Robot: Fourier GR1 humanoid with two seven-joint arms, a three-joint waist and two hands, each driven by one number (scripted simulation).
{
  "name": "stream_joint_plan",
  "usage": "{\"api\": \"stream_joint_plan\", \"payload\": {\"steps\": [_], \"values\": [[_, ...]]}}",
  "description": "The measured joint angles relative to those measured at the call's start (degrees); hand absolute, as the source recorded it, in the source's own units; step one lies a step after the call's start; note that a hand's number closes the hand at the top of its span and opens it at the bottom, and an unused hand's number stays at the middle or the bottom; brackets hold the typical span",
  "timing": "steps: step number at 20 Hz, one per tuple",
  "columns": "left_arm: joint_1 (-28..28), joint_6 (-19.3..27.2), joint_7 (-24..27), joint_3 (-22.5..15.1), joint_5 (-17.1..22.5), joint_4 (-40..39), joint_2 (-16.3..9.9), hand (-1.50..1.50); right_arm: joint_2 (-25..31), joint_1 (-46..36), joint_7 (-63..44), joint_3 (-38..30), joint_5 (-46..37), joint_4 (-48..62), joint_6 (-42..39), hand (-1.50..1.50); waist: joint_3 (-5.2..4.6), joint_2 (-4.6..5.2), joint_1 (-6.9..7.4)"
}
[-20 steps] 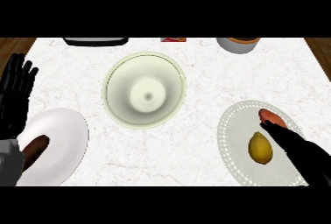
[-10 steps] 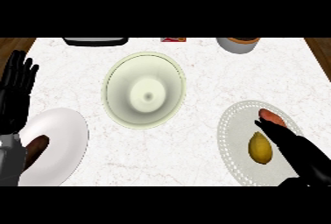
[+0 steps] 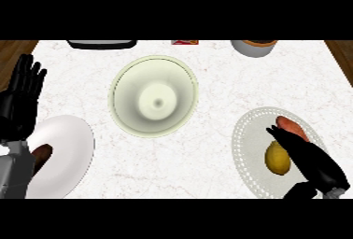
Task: Pick the lemon from the placemat and place it in the bowl
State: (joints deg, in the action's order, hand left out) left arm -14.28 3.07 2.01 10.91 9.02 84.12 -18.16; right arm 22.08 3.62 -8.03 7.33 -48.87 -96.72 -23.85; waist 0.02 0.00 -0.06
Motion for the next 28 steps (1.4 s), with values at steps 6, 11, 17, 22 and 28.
{"api": "stream_joint_plan", "payload": {"steps": [6,11,17,22,28], "values": [[1.0,-0.9,-1.3,0.5,-0.4,2.2,0.2,0.00,-2.2,-1.8,-0.3,-0.6,-2.7,4.7,0.8,-1.50,-0.06,-0.07,0.06],[0.7,-1.7,-1.9,1.6,-0.1,2.4,0.2,0.00,-2.6,-3.2,2.1,-1.2,-5.4,8.8,3.1,1.50,-0.27,-0.23,0.05],[0.6,-1.9,-2.3,1.8,-0.7,3.1,0.5,0.00,-2.6,-3.8,8.3,-2.5,-6.8,11.2,9.1,1.50,-0.47,-0.38,-0.02],[-0.7,-2.1,-1.5,1.8,-1.0,1.5,0.9,0.00,1.5,-12.0,14.4,-5.5,-6.9,19.6,8.9,1.50,-0.35,-0.02,0.86],[-3.6,-1.9,-1.5,-0.6,-1.8,1.2,2.5,0.00,12.0,-27.1,25.4,-7.6,-7.6,35.2,4.7,1.50,0.10,1.53,4.44]]}}
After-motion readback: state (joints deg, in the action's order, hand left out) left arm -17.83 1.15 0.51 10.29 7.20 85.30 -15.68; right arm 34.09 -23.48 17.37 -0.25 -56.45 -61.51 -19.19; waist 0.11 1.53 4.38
